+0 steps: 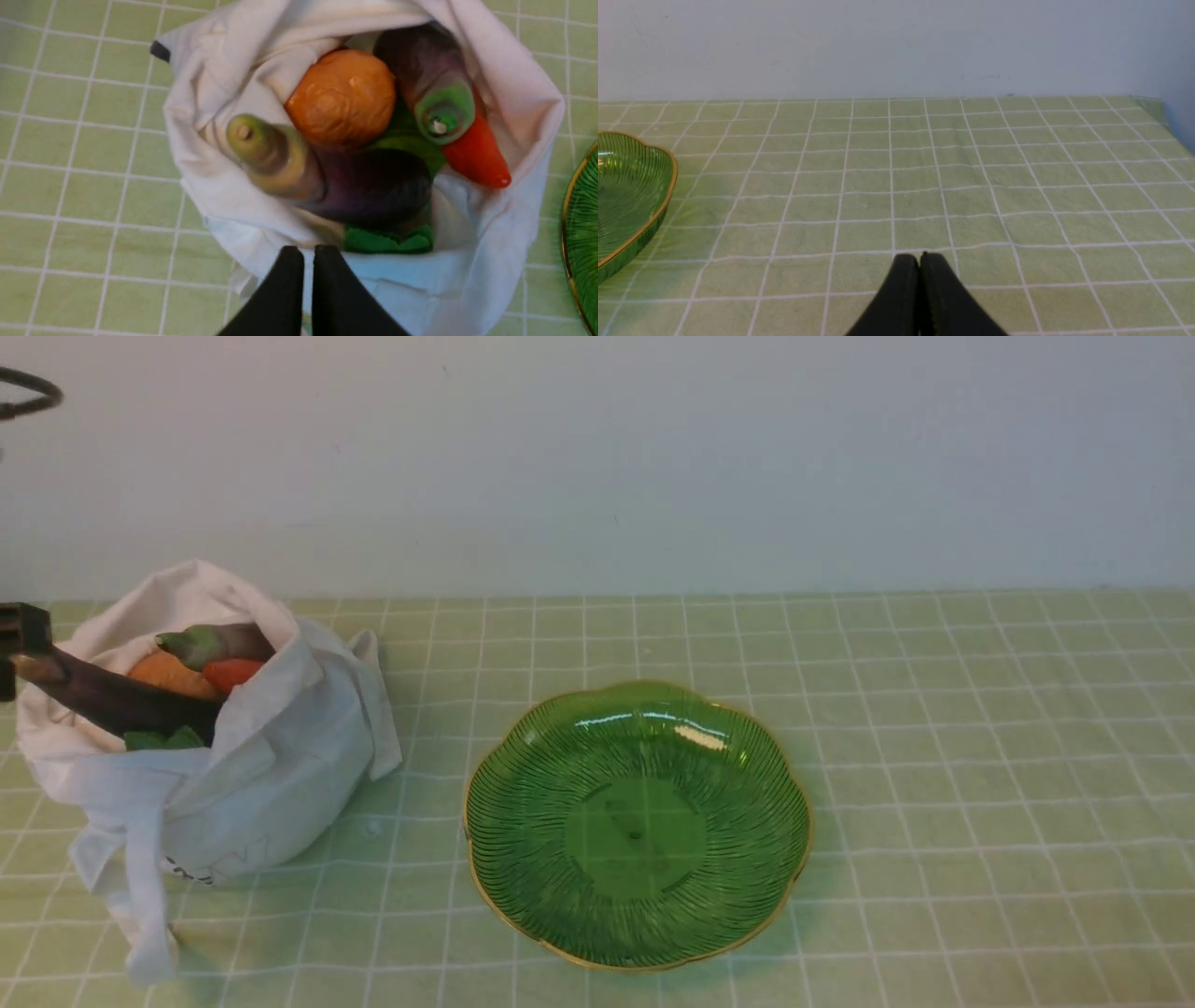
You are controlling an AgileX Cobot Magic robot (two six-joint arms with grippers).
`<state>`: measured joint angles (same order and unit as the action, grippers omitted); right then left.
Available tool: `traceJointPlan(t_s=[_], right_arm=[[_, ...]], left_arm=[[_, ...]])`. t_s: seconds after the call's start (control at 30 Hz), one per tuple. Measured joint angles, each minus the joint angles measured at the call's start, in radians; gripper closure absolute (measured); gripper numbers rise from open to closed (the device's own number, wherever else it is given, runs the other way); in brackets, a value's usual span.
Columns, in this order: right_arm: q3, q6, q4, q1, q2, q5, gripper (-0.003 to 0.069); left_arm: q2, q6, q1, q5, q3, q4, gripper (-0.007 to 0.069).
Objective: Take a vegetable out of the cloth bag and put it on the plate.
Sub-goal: Grab an eggplant from the bag with your left arm
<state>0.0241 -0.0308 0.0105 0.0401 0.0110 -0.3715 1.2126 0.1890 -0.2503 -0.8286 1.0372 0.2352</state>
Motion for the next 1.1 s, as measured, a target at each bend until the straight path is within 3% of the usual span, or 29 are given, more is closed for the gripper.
traceJointPlan(t_s=[0.13,0.37,0.47,0.57,0.67,0.8,1.1], right_arm=[[0.0,0.0,0.0,0.0,0.0,0.0,0.0675],[0.0,0.0,0.0,0.0,0.0,0.0,0.0675],[0.0,0.0,0.0,0.0,0.0,0.0,0.0675],[0.0,0.0,0.0,0.0,0.0,0.0,0.0675],[0.0,0.0,0.0,0.0,0.0,0.0,0.0675],[0.0,0.0,0.0,0.0,0.0,0.0,0.0675],[0.0,0.0,0.0,0.0,0.0,0.0,0.0675]], left_arm=[[0.017,0.016,0.0,0.052,0.001,0.01,0.0514],[0.039,0.031,0.0,0.162,0.001,0.041,0.0149],[0.082,0.034,0.0,0.182,0.001,0.041,0.0085],[0.124,0.035,0.0,0.195,0.001,0.041,0.0085],[0.151,0.035,0.0,0.206,0.001,0.043,0.016],[0.148,0.053,0.0,0.206,0.003,0.055,0.0403],[-0.066,0.1,0.016,0.218,0.108,0.123,0.0395]])
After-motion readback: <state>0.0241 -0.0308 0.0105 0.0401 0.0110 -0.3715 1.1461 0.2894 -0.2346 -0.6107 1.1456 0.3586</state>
